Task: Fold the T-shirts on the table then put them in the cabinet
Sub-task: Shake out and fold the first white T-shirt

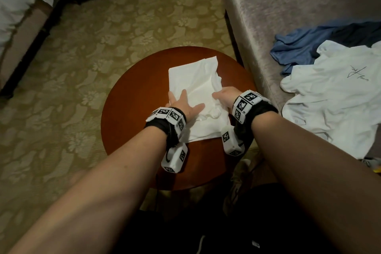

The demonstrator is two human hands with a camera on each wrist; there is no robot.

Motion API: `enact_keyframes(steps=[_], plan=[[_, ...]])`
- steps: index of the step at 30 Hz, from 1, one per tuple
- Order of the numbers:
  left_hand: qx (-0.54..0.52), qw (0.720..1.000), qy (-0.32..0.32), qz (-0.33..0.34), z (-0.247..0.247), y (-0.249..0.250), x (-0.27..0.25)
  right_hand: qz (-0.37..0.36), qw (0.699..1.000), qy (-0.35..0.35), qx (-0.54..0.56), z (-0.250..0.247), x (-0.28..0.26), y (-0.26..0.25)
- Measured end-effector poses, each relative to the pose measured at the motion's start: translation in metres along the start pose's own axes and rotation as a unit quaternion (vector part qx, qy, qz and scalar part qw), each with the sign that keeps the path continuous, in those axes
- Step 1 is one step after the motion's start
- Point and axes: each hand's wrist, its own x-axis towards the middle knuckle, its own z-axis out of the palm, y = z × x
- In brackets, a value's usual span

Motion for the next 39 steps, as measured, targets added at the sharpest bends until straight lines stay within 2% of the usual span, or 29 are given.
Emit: enact_keyframes(steps=[5,8,10,12,14,16,17,18,20,23,27,31,36,39], plan=[[0.030,0.999,-0.008,0.011,0.006,-0.002,-0.002,0.023,0.998,0.062,0.021,0.003,0.000,-0.005],[0.046,0.999,-0.007,0.018,0.010,-0.005,-0.002,0.052,0.995,0.068,0.056,-0.002,-0.002,-0.012],[0.053,0.998,-0.004,0.023,0.010,-0.007,-0.003,0.042,0.995,0.088,0.029,-0.005,-0.001,-0.013],[0.064,0.997,-0.010,0.032,0.010,-0.008,0.000,-0.006,0.984,0.176,-0.040,-0.008,0.000,-0.013],[0.087,0.995,-0.023,0.052,0.007,-0.013,0.002,-0.111,0.955,0.247,-0.123,-0.005,0.000,-0.015],[0.121,0.989,-0.034,0.079,0.003,-0.019,0.002,-0.202,0.926,0.218,-0.233,0.003,-0.005,-0.026],[0.142,0.985,-0.038,0.092,-0.001,-0.022,0.003,-0.214,0.917,0.179,-0.284,0.009,-0.005,-0.032],[0.164,0.981,-0.037,0.099,-0.005,-0.026,0.003,-0.203,0.910,0.139,-0.333,0.014,-0.004,-0.036],[0.196,0.976,-0.021,0.095,-0.017,-0.036,0.003,-0.137,0.901,0.082,-0.404,0.018,0.003,-0.036],[0.162,0.984,0.032,0.059,-0.041,-0.054,-0.002,-0.041,0.902,0.063,-0.425,0.019,0.002,-0.028],[0.043,0.997,0.064,-0.017,-0.045,-0.075,0.002,-0.009,0.910,0.111,-0.400,0.027,-0.008,-0.024],[-0.049,0.996,0.051,-0.060,-0.033,-0.074,0.001,0.018,0.944,0.137,-0.301,0.031,-0.012,-0.030],[-0.085,0.993,0.054,-0.067,-0.027,-0.068,0.005,0.031,0.946,0.168,-0.276,0.034,-0.010,-0.025],[-0.108,0.991,0.075,-0.028,-0.021,-0.068,0.010,0.076,0.963,0.167,-0.199,0.027,-0.008,-0.022]])
